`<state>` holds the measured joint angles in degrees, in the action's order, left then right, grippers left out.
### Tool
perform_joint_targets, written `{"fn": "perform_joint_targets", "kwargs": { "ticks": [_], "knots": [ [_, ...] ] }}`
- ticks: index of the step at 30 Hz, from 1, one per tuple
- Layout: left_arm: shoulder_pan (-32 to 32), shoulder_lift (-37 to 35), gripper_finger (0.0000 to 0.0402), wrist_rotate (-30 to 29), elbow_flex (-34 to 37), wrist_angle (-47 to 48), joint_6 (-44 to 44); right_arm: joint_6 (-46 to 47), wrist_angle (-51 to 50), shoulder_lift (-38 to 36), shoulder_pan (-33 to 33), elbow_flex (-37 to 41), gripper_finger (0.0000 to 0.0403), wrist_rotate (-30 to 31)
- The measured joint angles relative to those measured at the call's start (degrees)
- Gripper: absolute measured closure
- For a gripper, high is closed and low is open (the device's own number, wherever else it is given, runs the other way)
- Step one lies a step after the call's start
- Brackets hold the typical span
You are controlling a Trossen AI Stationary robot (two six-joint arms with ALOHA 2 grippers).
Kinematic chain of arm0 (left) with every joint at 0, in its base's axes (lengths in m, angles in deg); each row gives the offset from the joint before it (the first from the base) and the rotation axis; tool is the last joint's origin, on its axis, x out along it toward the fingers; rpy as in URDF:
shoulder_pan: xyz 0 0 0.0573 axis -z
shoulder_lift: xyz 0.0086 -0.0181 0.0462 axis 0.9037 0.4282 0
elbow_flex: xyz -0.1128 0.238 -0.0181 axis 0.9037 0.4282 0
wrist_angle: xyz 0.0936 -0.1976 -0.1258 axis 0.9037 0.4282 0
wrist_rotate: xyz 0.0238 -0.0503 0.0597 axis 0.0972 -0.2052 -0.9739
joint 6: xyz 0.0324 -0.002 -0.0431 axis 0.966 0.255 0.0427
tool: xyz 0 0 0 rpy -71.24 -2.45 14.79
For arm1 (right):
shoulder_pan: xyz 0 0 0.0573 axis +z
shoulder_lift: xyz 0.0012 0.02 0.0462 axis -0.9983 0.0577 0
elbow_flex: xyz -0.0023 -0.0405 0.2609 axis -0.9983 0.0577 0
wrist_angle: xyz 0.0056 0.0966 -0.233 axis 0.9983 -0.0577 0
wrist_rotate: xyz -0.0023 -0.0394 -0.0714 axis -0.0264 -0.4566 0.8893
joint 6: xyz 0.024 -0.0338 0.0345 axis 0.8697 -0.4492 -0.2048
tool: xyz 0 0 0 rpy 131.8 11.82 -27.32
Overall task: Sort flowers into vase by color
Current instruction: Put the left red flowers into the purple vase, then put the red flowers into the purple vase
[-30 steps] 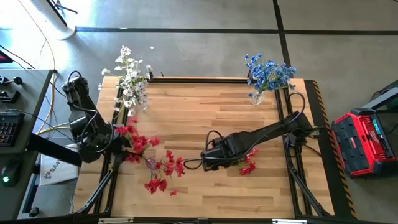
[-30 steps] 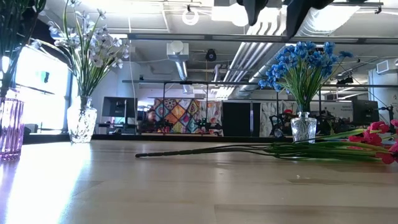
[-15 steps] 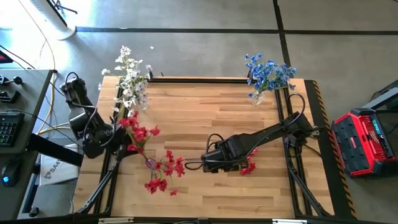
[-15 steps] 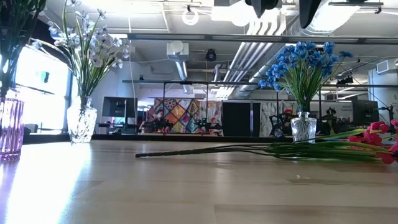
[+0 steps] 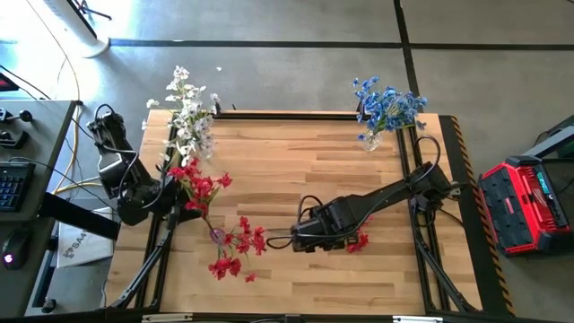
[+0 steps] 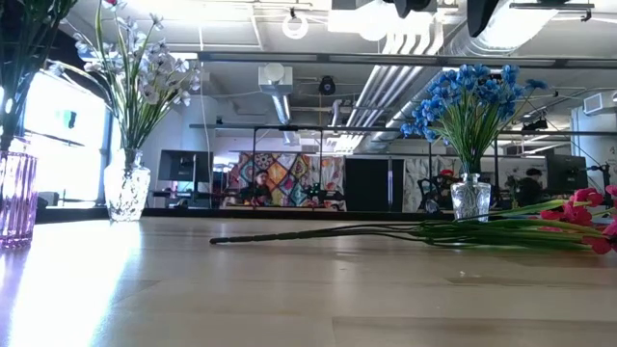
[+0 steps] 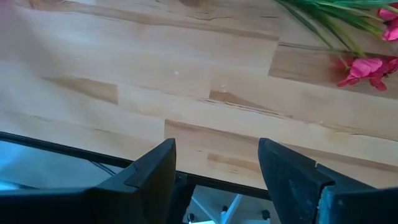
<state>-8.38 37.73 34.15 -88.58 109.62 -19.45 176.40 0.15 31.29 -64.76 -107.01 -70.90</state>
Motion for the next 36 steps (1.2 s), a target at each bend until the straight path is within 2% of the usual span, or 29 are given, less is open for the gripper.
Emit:
{"fn": "perform_joint_targets", "kwargs": {
  "ticks": [5,8,10,12,14,19,24,30,36],
  "knots": [
    [0.00,-0.08,0.0062,1.43,0.00,-2.52,-0.55,-0.88,1.28,0.00,0.00,0.00,0.0188,0.02],
    [-0.51,-0.85,0.0024,-1.26,0.00,-3.82,-1.97,-1.74,2.24,0.02,-0.02,0.00,0.0188,0.19],
    [-2.11,-1.08,0.0007,-3.16,-0.02,-0.89,-6.50,-1.64,2.60,0.00,-0.02,0.00,0.0188,0.42],
    [-4.03,-0.79,0.0007,-0.23,-0.02,5.53,-14.09,-1.42,2.67,0.02,-0.16,0.00,0.0188,0.44],
    [-5.35,0.27,0.0012,4.73,0.01,9.00,-17.81,-0.67,2.71,0.02,-0.15,0.00,0.0188,0.44],
    [-5.99,0.36,0.0015,12.98,0.02,7.02,-12.43,-0.46,2.69,0.02,-0.02,0.00,0.0188,0.37],
    [-5.97,0.37,0.0016,16.24,0.00,2.07,-4.21,-0.46,2.67,0.02,-0.02,0.00,0.0188,0.12],
    [-5.95,0.37,0.0016,16.41,-0.08,-5.38,5.57,3.59,2.69,0.99,0.61,0.00,0.0188,2.60],
    [-5.44,0.52,0.0016,21.04,-3.09,-6.05,8.43,8.18,2.74,3.60,2.71,0.00,0.0188,2.27]
  ]
}}
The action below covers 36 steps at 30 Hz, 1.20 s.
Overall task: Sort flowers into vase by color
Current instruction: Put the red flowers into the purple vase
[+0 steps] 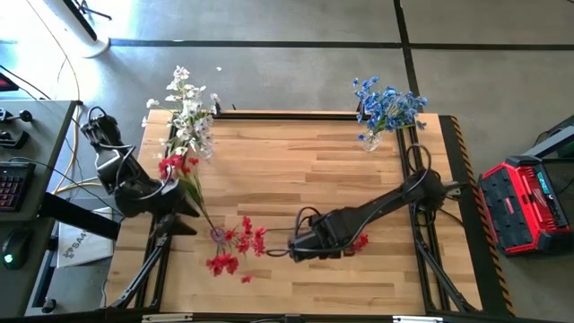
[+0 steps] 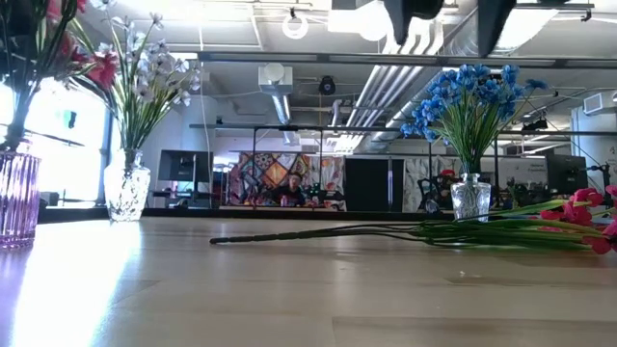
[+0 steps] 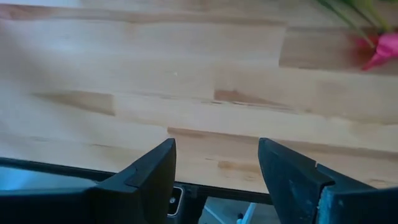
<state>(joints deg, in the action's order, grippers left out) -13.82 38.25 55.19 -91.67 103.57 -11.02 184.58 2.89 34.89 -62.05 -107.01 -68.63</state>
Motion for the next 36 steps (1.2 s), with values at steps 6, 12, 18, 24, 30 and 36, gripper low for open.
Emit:
{"fn": "perform_joint_targets", "kwargs": {
  "ticks": [6,12,18,24,30,36],
  "knots": [
    [2.81,0.64,0.0016,-1.09,-5.07,-0.40,4.79,-1.02,-3.64,1.60,1.90,0.00,0.0188,7.41],
    [3.78,2.77,0.0016,-5.15,-10.78,-2.56,18.22,-27.74,-5.88,3.45,2.78,0.00,0.0188,18.80],
    [3.78,5.02,0.0016,-5.60,-12.52,-9.53,30.42,-45.90,-8.94,6.50,2.22,-0.02,0.0188,17.18],
    [3.76,7.29,0.0016,-8.55,-14.45,-10.54,35.48,-57.96,-15.50,11.87,2.13,-0.01,0.0188,17.34],
    [3.72,8.58,0.0016,-11.05,-15.26,-10.21,36.69,-65.52,-14.69,15.83,0.68,-0.02,0.0211,17.35],
    [3.67,8.66,0.0016,-12.09,-15.27,-10.14,37.07,-69.04,-9.68,16.51,-2.33,0.00,0.0277,15.73]
  ]
}}
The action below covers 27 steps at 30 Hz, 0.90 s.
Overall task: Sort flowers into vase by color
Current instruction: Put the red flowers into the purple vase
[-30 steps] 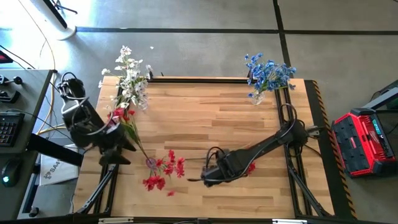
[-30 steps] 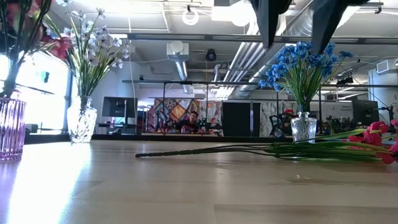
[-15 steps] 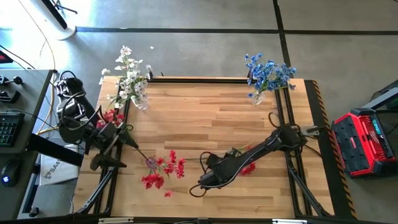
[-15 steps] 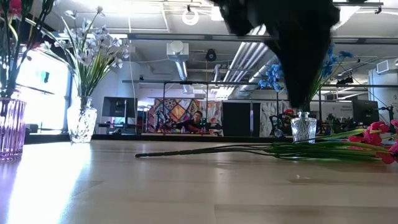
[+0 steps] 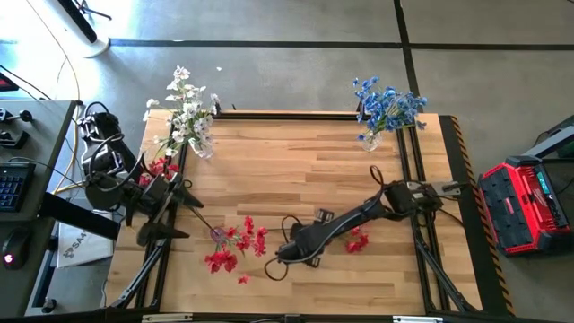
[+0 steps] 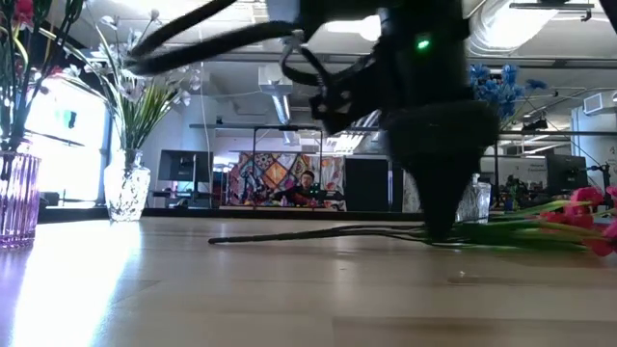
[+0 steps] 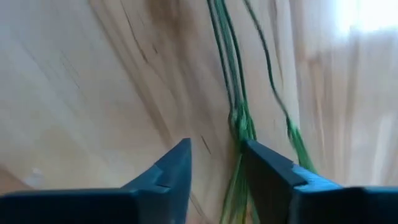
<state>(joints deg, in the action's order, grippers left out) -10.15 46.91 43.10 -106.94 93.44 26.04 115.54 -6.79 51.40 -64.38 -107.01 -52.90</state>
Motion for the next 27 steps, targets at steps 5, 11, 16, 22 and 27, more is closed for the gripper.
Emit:
{"fn": "perform_joint_targets", "kwargs": {
  "ticks": [5,11,16,22,27],
  "knots": [
    [0.00,-0.26,0.0016,-2.34,0.00,0.00,-0.81,-8.00,2.70,-0.08,-2.68,0.41,0.0339,-3.59],
    [0.00,-0.28,0.0016,-2.79,-0.02,0.60,-3.65,-13.04,2.42,-0.19,-4.66,1.09,0.0394,-12.25],
    [0.00,-0.24,0.0016,-2.83,-0.02,2.96,-6.23,-11.79,2.27,-3.74,-4.66,1.10,0.0400,-15.76],
    [0.00,-0.24,0.0016,-5.68,-0.02,3.50,-5.96,-5.58,1.99,-11.33,-4.66,1.09,0.0402,-12.51],
    [-0.61,-0.57,0.0016,-9.10,-0.02,3.42,-4.94,-0.15,2.47,-17.55,-5.06,1.07,0.0403,-3.98]
  ]
}}
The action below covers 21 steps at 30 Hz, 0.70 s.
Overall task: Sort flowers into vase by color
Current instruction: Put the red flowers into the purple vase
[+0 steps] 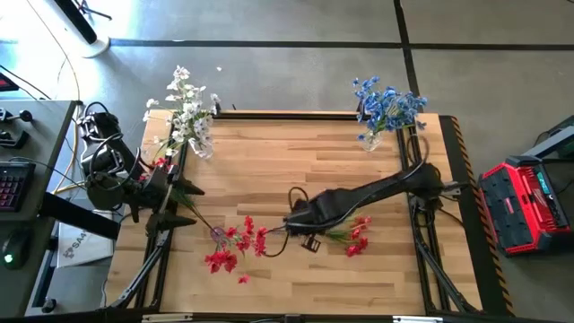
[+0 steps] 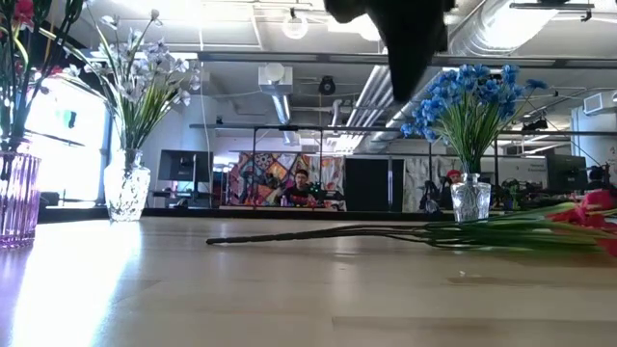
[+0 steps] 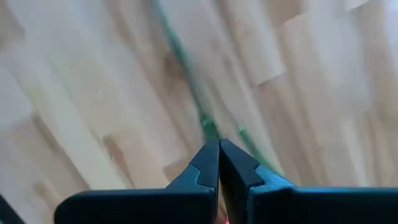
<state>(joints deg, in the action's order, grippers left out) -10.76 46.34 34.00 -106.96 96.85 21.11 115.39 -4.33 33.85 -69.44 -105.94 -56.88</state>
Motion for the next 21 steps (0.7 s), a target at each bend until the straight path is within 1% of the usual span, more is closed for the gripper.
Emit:
{"fn": "perform_joint_targets", "kwargs": {
  "ticks": [2,3,5,7,10,13,17,19,21],
  "knots": [
    [-0.88,-0.02,0.0016,-0.59,0.00,0.00,0.36,5.50,0.06,-2.06,-0.17,0.00,0.0403,3.23],
    [-1.32,0.00,0.0016,-0.64,0.00,-0.01,0.35,10.31,-0.10,-3.01,-0.20,0.00,0.0403,4.69],
    [-2.16,0.02,0.0016,-0.62,0.00,0.01,0.26,21.72,-1.79,-4.72,-0.21,0.00,0.0403,6.49],
    [-2.71,0.00,0.0016,-0.65,0.00,0.14,-0.02,33.29,-4.43,-6.04,-0.08,0.00,0.0402,6.75],
    [-3.36,0.50,0.0016,-0.67,0.00,0.73,-0.02,48.97,-5.39,-7.02,2.14,0.00,0.0402,9.66],
    [-4.10,1.50,0.0016,-0.67,0.00,1.50,-0.02,60.54,-5.49,-6.90,4.41,0.00,0.0402,9.75],
    [-5.51,2.99,0.0016,-1.06,0.00,2.30,-0.07,73.07,-7.95,-5.86,6.76,0.00,0.0402,9.33],
    [-6.17,3.65,0.0016,-1.03,0.00,2.31,-0.14,79.56,-10.02,-5.25,7.79,0.00,0.0402,7.75],
    [-6.86,4.12,0.0016,-0.60,0.00,2.32,-0.20,83.36,-11.18,-4.60,8.71,0.00,0.0402,5.44]
  ]
}}
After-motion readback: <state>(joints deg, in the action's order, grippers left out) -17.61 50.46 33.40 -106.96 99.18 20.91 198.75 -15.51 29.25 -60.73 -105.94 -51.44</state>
